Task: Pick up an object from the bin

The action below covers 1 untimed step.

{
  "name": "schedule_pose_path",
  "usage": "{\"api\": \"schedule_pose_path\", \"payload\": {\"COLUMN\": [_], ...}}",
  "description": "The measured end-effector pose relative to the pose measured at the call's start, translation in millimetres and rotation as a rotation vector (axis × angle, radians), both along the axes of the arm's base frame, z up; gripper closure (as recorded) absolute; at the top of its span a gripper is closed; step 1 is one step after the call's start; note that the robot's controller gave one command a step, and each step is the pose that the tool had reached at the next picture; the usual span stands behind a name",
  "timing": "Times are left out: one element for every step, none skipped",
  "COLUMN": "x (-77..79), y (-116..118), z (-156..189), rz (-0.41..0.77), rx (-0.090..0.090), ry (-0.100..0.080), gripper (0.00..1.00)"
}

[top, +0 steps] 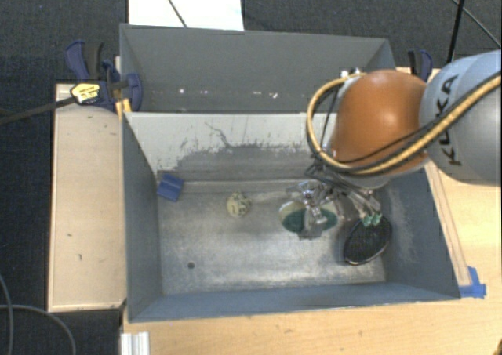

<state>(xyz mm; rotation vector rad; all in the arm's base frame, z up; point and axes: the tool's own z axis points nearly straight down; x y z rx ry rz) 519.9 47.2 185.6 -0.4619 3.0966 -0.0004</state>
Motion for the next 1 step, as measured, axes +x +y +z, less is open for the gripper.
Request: {"api": "schedule_pose_path", "payload": {"x": [-3.6], "y": [-1.1], "z": [92.8], "rz": [0.002], "rx": [0.0], "ry": [-0.001], "gripper": [1.0]}}
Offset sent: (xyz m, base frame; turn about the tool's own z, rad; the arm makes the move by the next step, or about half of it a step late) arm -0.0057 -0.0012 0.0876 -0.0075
